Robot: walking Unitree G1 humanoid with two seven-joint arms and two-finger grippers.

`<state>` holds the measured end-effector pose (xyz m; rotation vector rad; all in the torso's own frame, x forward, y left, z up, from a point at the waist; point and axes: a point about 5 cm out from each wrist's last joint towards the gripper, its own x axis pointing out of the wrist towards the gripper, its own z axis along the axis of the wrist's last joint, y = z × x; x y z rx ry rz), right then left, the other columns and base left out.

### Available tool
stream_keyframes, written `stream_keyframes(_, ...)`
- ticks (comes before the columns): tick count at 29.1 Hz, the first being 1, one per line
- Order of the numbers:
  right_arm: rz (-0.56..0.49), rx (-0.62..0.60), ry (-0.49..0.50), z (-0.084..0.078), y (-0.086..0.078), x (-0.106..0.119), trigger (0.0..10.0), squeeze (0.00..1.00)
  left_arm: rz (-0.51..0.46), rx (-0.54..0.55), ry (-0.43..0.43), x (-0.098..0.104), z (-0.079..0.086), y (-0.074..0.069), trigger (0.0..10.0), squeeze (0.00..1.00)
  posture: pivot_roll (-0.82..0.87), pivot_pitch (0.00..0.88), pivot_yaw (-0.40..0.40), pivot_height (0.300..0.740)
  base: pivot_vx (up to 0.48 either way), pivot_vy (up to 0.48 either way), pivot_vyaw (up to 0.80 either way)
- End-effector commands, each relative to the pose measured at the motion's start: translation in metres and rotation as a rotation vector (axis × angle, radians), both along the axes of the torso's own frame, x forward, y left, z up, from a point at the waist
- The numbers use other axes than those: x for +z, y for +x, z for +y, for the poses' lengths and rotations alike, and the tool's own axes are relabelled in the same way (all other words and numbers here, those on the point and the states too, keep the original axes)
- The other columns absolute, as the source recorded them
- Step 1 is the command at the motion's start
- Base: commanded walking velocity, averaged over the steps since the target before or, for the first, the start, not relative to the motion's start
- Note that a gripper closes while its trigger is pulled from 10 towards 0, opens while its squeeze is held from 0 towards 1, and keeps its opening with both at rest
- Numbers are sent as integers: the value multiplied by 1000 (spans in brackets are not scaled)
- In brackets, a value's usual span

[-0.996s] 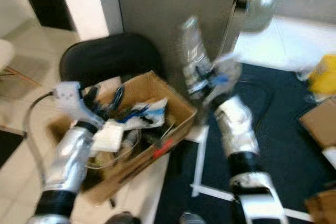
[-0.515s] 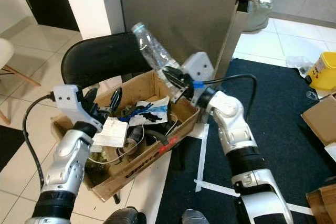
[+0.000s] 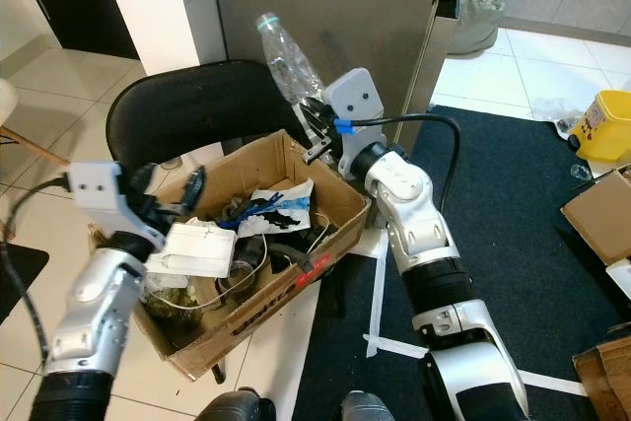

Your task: Picking trash to rubbish bin

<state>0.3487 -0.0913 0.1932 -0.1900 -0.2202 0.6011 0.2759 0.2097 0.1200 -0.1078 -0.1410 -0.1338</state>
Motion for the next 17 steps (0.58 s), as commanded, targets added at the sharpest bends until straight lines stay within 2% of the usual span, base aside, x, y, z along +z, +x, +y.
stream_keyframes(1, 22, -13, -3, 0, 2, -2, 10000, 0, 10, 3, 23, 1, 2, 0, 10000, 0, 2, 0, -17, 740, 0, 0, 0)
stream_keyframes(6, 34, -3, 8, 2, 1, -3, 10000, 0, 6, 3, 30, 4, 3, 1, 10000, 0, 2, 0, -17, 740, 0, 0, 0)
stream_keyframes(7, 44, 33, 29, 5, -1, -3, 10000, 1000, 4, -1, 32, 5, 1, 1, 10000, 0, 2, 0, -17, 740, 0, 0, 0)
stream_keyframes(17, 64, 78, 112, 6, -5, 0, 10000, 1000, 3, -27, 26, 6, -8, 3, 10000, 0, 1, 0, -15, 740, 0, 0, 0)
